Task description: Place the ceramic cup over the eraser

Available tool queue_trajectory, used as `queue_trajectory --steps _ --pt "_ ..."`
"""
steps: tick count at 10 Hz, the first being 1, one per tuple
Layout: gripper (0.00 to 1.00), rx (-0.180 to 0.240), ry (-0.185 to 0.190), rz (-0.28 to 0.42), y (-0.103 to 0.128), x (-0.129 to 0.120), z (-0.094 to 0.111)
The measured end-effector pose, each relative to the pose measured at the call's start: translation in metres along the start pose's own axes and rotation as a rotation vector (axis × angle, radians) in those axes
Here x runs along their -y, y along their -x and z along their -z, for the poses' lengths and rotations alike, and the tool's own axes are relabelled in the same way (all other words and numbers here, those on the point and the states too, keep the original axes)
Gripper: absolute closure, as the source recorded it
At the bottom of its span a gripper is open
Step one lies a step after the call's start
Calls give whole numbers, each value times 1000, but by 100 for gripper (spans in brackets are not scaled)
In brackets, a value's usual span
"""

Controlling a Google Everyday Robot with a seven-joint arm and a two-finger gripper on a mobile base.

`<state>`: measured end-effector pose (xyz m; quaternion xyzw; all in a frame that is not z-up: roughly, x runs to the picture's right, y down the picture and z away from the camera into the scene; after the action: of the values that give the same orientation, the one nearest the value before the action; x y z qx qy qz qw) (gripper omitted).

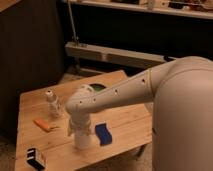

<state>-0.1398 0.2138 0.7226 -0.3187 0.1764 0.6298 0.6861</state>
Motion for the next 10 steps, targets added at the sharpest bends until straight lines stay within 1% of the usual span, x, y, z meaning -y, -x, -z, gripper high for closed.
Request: queue_trajectory --steps 1,2,3,4,5,6,7,8,10 --pt "51 -4 -13 0 0 -1 -5" --pt "63 -11 -24 -5 1 0 -6" --pt "71 -19 -21 -12 1 -1 -6" --pt "80 -30 -10 -12 0 -2 -5" --pt "91 -38 9 -9 -1 -5 1" --pt "98 -41 24 1 -2 -12 11" --pt "100 -41 31 16 -2 -21 25" --pt "100 -38 33 41 -1 -33 44" --pt "100 -30 28 116 0 -67 86"
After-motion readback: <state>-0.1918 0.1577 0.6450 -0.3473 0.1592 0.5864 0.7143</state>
